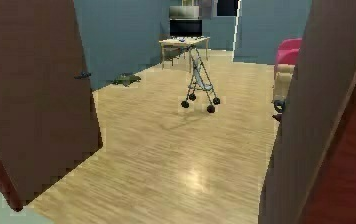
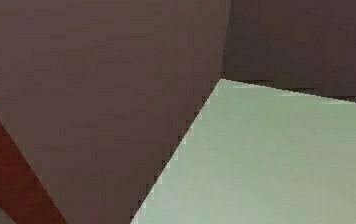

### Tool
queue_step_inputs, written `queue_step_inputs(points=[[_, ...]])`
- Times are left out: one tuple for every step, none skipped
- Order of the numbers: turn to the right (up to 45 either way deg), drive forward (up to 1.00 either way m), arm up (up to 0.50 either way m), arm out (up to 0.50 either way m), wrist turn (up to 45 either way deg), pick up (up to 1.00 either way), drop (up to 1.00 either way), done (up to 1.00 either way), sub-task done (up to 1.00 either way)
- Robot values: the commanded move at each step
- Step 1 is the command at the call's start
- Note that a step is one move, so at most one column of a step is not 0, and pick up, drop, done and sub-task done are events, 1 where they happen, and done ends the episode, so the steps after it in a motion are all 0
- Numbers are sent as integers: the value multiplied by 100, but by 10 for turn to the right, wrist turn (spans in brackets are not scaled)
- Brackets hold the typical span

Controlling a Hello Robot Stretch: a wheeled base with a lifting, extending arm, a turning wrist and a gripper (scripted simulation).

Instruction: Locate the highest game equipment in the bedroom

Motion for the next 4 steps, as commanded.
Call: queue_step_inputs(points=[[0,20,0,0,0,0,0,0,0],[-300,0,0,0,0,0,0,0,0],[0,20,0,0,0,0,0,0,0],[450,0,0,0,0,0,0,0,0]])
